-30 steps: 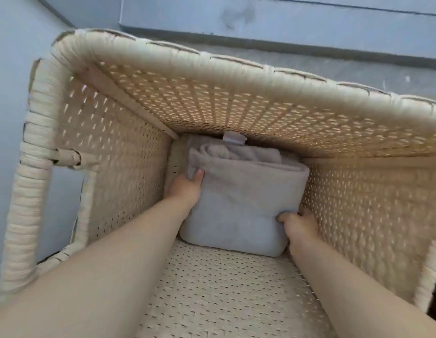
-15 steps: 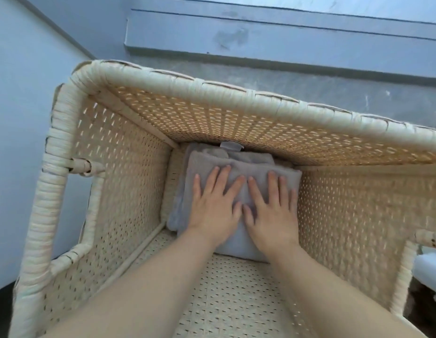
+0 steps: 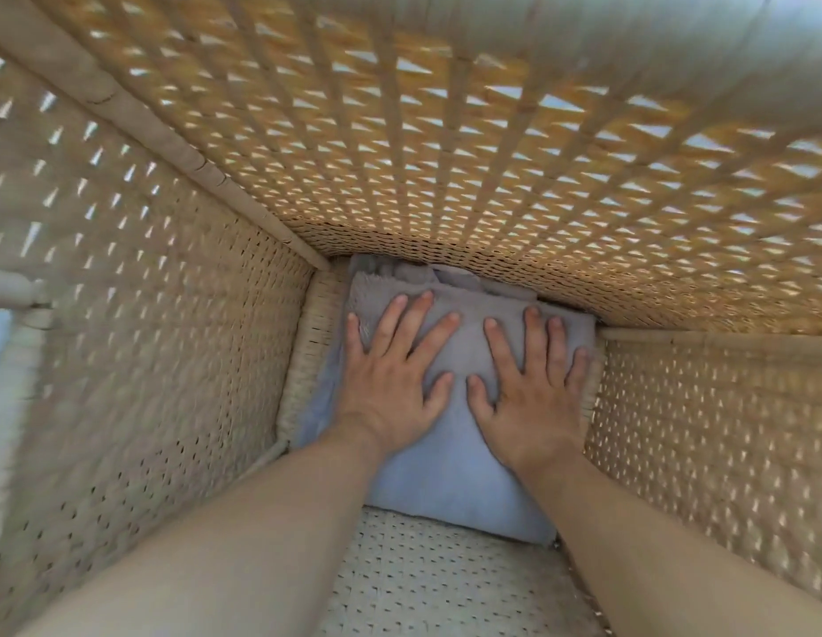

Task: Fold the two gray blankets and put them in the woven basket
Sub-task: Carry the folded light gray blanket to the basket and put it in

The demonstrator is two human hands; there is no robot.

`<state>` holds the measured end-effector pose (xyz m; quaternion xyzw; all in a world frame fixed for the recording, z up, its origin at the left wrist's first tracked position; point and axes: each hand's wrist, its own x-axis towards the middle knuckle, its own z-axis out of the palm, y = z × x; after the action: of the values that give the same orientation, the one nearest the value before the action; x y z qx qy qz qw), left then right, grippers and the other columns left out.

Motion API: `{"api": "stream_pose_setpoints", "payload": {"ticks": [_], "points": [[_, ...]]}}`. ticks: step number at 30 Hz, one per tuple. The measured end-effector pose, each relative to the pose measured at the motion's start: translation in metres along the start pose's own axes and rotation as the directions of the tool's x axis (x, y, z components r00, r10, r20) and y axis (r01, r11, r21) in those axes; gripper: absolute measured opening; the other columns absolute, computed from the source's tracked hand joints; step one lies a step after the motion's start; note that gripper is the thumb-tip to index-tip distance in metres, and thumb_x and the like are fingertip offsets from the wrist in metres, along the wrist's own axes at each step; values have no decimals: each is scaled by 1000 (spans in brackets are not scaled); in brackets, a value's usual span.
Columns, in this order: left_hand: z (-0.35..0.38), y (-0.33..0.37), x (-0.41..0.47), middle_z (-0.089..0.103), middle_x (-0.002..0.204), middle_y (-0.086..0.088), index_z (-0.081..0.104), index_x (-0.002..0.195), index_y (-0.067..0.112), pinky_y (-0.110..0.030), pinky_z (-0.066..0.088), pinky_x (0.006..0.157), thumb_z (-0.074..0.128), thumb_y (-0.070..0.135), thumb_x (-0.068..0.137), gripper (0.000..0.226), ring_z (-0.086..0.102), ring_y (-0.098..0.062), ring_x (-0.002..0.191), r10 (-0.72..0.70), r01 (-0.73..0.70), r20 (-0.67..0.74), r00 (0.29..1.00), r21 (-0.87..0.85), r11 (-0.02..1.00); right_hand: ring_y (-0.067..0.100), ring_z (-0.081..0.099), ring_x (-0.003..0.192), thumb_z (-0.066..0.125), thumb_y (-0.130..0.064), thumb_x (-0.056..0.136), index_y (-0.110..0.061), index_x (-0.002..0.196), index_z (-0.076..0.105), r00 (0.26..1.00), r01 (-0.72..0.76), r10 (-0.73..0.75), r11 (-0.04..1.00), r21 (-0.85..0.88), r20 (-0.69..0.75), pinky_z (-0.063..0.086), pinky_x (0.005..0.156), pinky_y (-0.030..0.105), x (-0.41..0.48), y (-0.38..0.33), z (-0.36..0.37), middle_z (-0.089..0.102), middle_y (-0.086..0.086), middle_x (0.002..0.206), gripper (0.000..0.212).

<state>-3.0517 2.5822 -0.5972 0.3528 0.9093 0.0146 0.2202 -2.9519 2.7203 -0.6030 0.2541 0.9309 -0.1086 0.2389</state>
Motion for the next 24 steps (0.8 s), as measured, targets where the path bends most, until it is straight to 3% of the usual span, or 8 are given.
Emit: {"api": "stream_pose_setpoints", "payload": {"ticks": [4, 7, 10, 13, 15, 17, 20, 24], "points": [[10, -4, 5, 37, 151, -6, 26, 143, 32, -71, 19, 101, 35, 51, 81, 65, 21, -23, 138, 68, -71, -181, 981, -11, 997, 27, 4, 143, 28, -58, 84, -36, 149, 12, 987, 32, -21, 997, 65, -158, -10, 112, 47, 2, 0, 6, 18, 11, 159, 70], [15, -6, 8, 45, 145, -8, 34, 140, 29, -72, 26, 96, 39, 50, 79, 65, 28, -25, 133, 97, -104, -248, 964, -14, 994, 30, 20, 138, 36, -55, 82, -27, 145, 39, 969, 66, -53, 997, 46, -242, 7, 110, 50, 6, 1, 10, 36, 15, 151, 69], [2, -4, 8, 39, 149, -4, 34, 143, 32, -69, 23, 102, 37, 50, 82, 63, 22, -20, 137, 58, -70, -151, 987, -74, 995, 27, 12, 140, 29, -57, 85, -32, 149, 29, 984, 37, -29, 998, 43, -174, 1, 111, 49, 6, 0, 3, 26, 11, 156, 68], [-23, 2, 1, 11, 159, 6, 14, 149, 39, -61, 4, 111, 32, 52, 90, 64, -1, -12, 143, 17, -13, 50, 999, -85, 996, 23, -12, 145, 14, -59, 91, -41, 150, -5, 999, 2, -2, 1000, 15, 47, -11, 114, 50, -5, -4, -19, -9, 1, 161, 65], [-49, 8, -5, 1, 160, 6, 6, 151, 38, -59, -1, 113, 32, 48, 93, 64, -6, -14, 146, 23, -14, 156, 988, -55, 998, 24, -19, 145, 14, -57, 94, -40, 149, -13, 988, -9, 3, 999, 36, 157, -12, 115, 50, -19, -8, -44, -19, 1, 160, 64], [-82, 18, -21, 4, 161, 0, 12, 152, 31, -57, 3, 114, 36, 40, 94, 64, 1, -20, 147, 35, -32, 170, 985, -24, 999, 28, -10, 147, 24, -51, 96, -34, 152, -3, 986, -30, 16, 996, 79, 168, -4, 116, 49, -43, -16, -76, -12, 5, 161, 64], [-137, 36, -62, 26, 153, -8, 28, 147, 23, -45, 24, 112, 45, 31, 89, 61, 27, -25, 140, 1, 9, 185, 983, -50, 999, 33, 26, 140, 44, -35, 93, -19, 150, 22, 982, -142, 120, 978, 151, 149, 23, 111, 42, -94, -28, -125, 19, 16, 156, 64], [-220, 57, -133, 52, 127, -4, 52, 127, 18, -36, 43, 96, 43, 21, 92, 36, 50, -24, 118, -82, 170, 371, 925, -210, 963, 28, 49, 121, 43, -20, 94, -16, 140, 40, 917, -322, 185, 866, 382, 353, 42, 94, 34, -174, -39, -200, 44, 7, 139, 46]]}}
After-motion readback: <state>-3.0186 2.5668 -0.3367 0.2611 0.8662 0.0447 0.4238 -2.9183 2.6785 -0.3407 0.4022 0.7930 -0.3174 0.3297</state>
